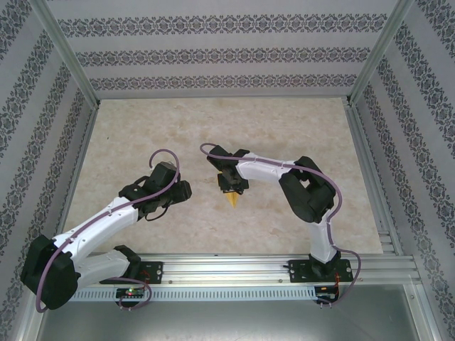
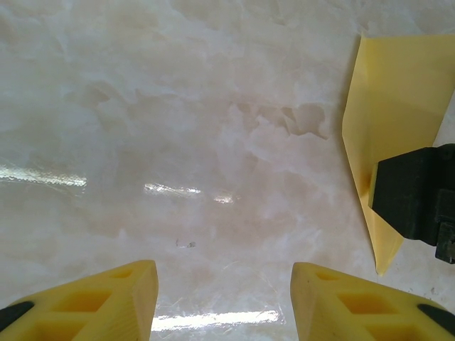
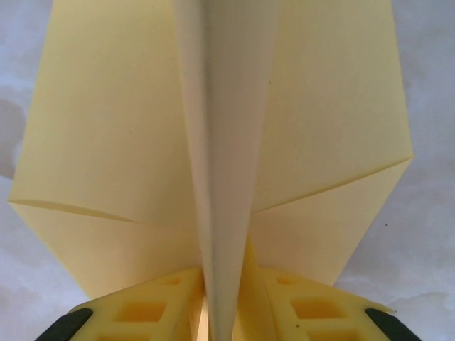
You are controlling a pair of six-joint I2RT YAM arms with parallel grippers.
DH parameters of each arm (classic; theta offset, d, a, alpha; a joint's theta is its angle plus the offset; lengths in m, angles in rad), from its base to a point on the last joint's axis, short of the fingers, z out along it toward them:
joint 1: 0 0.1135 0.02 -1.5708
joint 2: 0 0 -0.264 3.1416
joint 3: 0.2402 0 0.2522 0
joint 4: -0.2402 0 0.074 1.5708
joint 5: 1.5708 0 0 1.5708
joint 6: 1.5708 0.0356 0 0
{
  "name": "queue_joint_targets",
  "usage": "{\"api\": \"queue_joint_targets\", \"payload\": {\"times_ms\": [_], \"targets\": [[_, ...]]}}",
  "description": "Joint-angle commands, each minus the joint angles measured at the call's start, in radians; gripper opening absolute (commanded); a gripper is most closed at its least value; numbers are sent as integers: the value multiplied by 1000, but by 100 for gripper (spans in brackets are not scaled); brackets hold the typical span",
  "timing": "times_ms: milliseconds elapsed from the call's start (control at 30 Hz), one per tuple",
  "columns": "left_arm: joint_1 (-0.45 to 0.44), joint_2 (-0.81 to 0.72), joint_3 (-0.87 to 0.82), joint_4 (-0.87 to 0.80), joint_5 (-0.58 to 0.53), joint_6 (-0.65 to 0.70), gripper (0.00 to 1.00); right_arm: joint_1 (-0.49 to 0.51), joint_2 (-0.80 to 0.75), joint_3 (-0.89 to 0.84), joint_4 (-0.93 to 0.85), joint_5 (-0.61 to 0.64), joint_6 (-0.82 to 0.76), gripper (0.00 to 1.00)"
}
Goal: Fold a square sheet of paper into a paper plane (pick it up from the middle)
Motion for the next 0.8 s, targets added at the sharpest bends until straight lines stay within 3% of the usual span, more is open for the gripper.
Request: {"api": "queue_joint_targets", "payload": {"times_ms": [0,267,400,500,600,767], "targets": [[14,-7,-5,-21,-17,-1,53,8,63,5,-30,11,23,31],[14,-23,24,-49,-72,27,54,15,-124,135,-149,121,-13,49],[14,-46,35,-63,-113,42,56,17,-238,150,-176,177,-27,68],[14,-68,44,-77,-155,54,59,30,-357,121,-187,312,-36,71],[15,-99,46,-92,-217,76,69,29,-518,23,-155,511,-45,74],[15,-155,32,-97,-393,131,93,-74,-813,-313,54,755,-53,96]]}}
